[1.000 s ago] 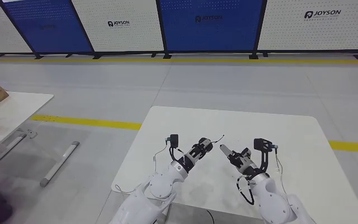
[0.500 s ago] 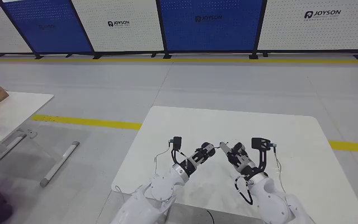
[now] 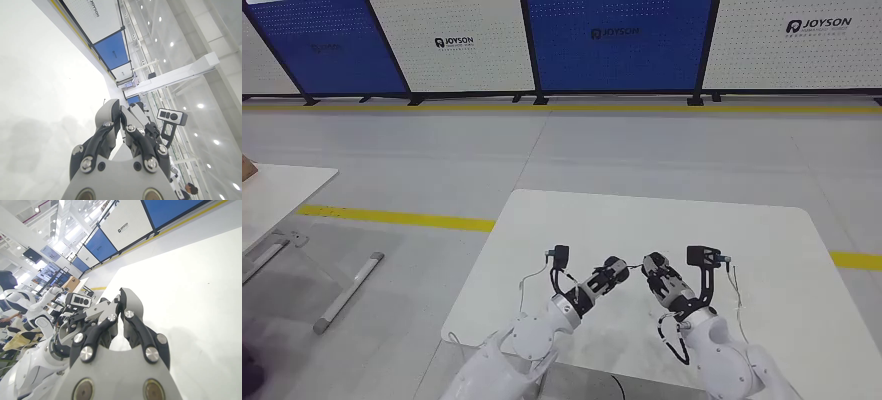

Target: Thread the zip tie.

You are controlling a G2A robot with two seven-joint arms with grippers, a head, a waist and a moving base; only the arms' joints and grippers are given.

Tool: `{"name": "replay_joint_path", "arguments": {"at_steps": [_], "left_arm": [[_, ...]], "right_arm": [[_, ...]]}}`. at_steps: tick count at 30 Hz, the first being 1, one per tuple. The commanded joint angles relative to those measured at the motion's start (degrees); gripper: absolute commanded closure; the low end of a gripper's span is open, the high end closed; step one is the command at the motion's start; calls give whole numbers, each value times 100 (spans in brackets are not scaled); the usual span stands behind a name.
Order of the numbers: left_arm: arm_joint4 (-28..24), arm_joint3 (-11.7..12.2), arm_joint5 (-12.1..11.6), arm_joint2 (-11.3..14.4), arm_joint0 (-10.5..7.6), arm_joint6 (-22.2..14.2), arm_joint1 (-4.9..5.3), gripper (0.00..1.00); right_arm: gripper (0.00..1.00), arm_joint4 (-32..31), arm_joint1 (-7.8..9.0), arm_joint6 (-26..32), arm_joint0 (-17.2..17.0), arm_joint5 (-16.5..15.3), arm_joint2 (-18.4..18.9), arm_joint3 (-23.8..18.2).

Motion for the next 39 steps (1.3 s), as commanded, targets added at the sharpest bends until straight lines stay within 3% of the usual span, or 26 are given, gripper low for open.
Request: {"name": "replay_joint_path", "arguments": {"at_steps": [1,4,8,13,19,28,29,30,35,39], "left_arm": [[-2,7,-4,7,-7,-15,-2,91],[-11,15,-9,8,-13,-34,-3,79],[-25,20,-26,-2,-6,-56,-1,72],[-25,15,-45,-26,10,-72,4,77],[-33,2,-49,-55,18,-61,7,100],[-38,7,-41,-57,5,-64,3,100],[-47,8,-40,-55,3,-57,1,100],[-76,6,-41,-56,2,-32,-2,100],[-324,-12,-94,-96,2,197,-29,100],[-743,-28,-278,-172,31,205,-44,100]], "right_arm": [[100,3,-2,-20,-5,2,0,2],[100,7,-4,-54,-18,4,5,1],[100,7,-7,-82,-29,23,9,0],[100,2,-14,-93,-14,43,2,11],[100,-7,-20,-95,2,59,-6,23],[100,-5,-24,-25,13,81,0,38],[60,-11,-23,6,20,98,4,33],[0,-12,-23,22,21,112,6,30],[0,-11,-16,-74,-93,213,97,-6],[0,-123,18,-13,-234,327,278,90]]}}
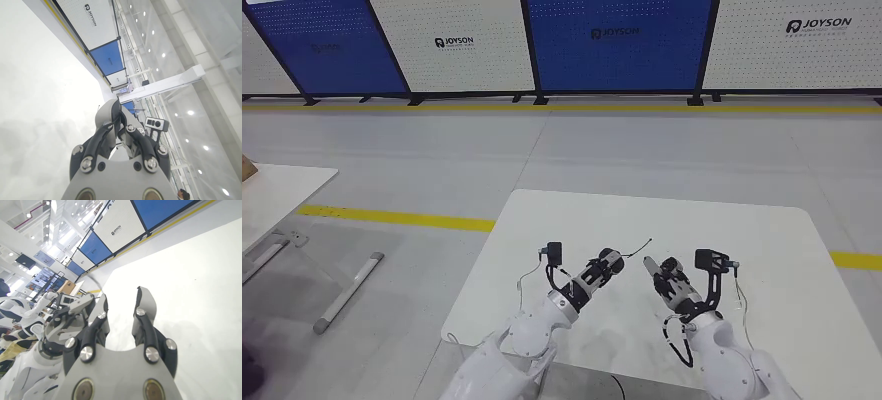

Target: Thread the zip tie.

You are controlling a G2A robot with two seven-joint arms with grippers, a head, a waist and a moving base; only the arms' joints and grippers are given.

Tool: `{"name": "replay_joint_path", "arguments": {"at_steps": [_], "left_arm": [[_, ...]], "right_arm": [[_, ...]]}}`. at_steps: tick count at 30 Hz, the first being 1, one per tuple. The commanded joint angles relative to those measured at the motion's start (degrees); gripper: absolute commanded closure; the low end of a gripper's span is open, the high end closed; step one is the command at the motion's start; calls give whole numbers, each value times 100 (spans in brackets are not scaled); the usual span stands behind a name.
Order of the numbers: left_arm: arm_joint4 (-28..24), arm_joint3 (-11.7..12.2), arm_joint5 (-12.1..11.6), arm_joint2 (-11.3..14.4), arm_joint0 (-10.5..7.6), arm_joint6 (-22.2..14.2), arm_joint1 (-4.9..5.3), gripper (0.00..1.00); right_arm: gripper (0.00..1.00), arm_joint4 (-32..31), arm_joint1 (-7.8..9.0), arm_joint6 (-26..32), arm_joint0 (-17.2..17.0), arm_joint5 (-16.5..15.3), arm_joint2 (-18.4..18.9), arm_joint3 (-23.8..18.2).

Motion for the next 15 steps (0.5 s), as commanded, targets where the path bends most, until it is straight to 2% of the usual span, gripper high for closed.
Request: {"name": "replay_joint_path", "arguments": {"at_steps": [1,3,11,15], "left_arm": [[-276,4,-79,-33,13,-71,-6,100],[-499,19,-116,-84,-1,-140,-9,100],[-534,26,-130,-94,-4,-153,-10,100],[-626,5,-93,-54,10,-209,-19,100]], "right_arm": [[0,-144,13,61,-13,230,87,92],[0,-295,17,279,44,407,53,118],[0,-295,17,279,44,407,53,118],[0,-862,40,242,117,222,-35,204]]}}
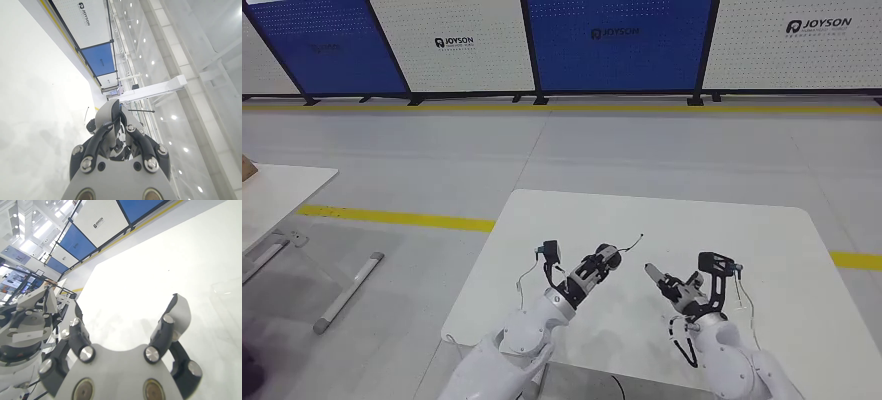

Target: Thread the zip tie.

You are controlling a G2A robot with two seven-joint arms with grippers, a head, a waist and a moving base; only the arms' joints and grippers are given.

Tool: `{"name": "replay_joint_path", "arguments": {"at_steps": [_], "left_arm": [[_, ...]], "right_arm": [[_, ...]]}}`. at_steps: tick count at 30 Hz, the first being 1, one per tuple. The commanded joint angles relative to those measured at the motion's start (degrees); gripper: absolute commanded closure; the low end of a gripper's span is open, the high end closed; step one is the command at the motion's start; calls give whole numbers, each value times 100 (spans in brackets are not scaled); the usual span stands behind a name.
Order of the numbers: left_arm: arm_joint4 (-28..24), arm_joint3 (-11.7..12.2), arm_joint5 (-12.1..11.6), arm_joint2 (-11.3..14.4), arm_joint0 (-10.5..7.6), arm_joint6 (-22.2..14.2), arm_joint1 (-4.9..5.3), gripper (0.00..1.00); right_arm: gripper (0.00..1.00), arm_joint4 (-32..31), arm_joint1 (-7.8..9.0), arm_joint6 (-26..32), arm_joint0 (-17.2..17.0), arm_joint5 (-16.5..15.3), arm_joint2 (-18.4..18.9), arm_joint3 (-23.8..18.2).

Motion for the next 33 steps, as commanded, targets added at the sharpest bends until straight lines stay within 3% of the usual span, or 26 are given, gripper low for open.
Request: {"name": "replay_joint_path", "arguments": {"at_steps": [1,3,5,12,18,20,28,33], "left_arm": [[-170,-18,47,28,14,-120,-6,100],[-379,-28,116,7,9,-276,-5,100],[-610,-44,156,-28,7,-363,-7,100],[-639,-43,159,-36,4,-376,-7,100],[-574,-47,228,19,-18,-419,-12,100],[-544,-48,237,31,-26,-408,-14,100],[-534,-50,234,32,-28,-403,-15,100],[-425,-46,270,85,-35,-394,-20,100]], "right_arm": [[0,-387,18,60,59,-152,-57,38],[0,-730,37,135,109,-285,-99,64],[0,-1198,50,150,166,-170,-132,83],[0,-1214,47,130,151,-190,-161,94],[0,-801,55,331,201,-945,-174,156],[0,-666,61,266,172,-1054,-103,145],[0,-722,64,195,160,-1029,-81,161],[2,-949,36,-239,137,-731,-132,166]]}}
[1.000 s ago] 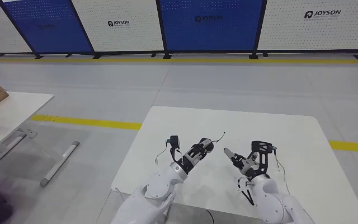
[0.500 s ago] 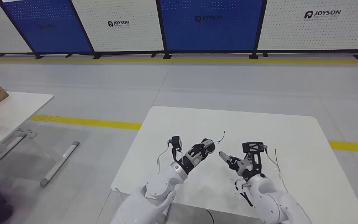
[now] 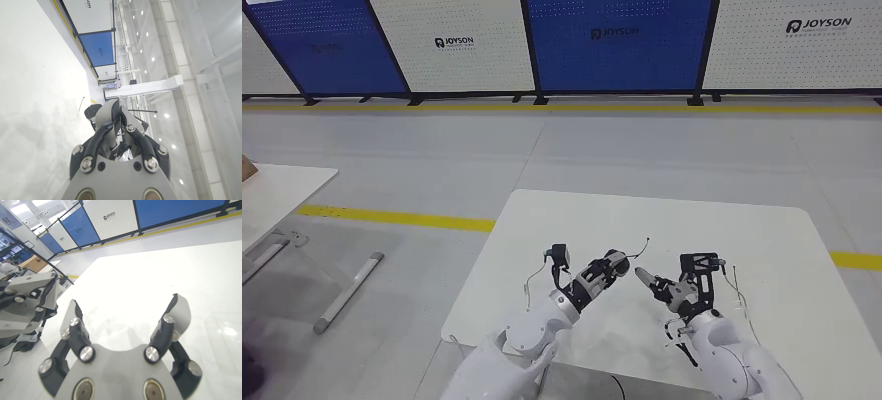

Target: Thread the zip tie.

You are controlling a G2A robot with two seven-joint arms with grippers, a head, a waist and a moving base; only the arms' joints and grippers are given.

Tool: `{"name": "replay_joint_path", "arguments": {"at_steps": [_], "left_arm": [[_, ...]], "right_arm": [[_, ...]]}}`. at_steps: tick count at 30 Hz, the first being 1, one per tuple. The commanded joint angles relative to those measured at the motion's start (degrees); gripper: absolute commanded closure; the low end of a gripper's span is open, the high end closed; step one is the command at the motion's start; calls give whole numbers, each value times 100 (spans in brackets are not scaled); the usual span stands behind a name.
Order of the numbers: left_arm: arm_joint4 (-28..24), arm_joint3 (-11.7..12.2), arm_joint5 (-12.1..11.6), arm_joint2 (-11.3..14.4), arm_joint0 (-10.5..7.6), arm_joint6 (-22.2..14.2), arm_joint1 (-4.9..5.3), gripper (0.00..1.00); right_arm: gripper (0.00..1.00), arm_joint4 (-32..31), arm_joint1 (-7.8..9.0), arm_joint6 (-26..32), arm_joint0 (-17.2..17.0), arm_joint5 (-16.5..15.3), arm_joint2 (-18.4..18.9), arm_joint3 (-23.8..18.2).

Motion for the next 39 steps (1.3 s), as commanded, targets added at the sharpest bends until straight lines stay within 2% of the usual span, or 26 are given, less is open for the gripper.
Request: {"name": "replay_joint_path", "arguments": {"at_steps": [1,2,3,7,8,9,15,23,27,39], "left_arm": [[45,-2,-4,14,1,2,-1,100],[60,1,-3,19,0,3,-1,100],[69,4,-3,23,-2,5,-2,100],[70,29,12,40,-18,30,-9,100],[65,32,19,42,-19,46,-11,100],[64,36,26,42,-21,63,-13,100],[65,41,60,44,-22,72,-16,100],[147,41,135,96,-32,49,-22,100],[212,40,174,118,-27,43,-21,100],[353,51,229,159,-32,98,-26,100]], "right_arm": [[55,-59,-11,-132,-5,73,-32,-9],[59,-74,-14,-149,-6,83,-47,-12],[55,-95,-16,-130,-3,66,-66,-14],[59,-147,-13,41,11,-55,-111,-8],[62,-163,-12,62,17,-79,-117,-3],[71,-174,-12,77,20,-100,-123,4],[64,-149,-16,168,50,-217,-153,21],[60,-21,-9,183,28,-392,-98,-8],[60,-5,-9,169,19,-417,-93,-8],[71,-88,-1,144,-34,-533,-118,-55]]}}
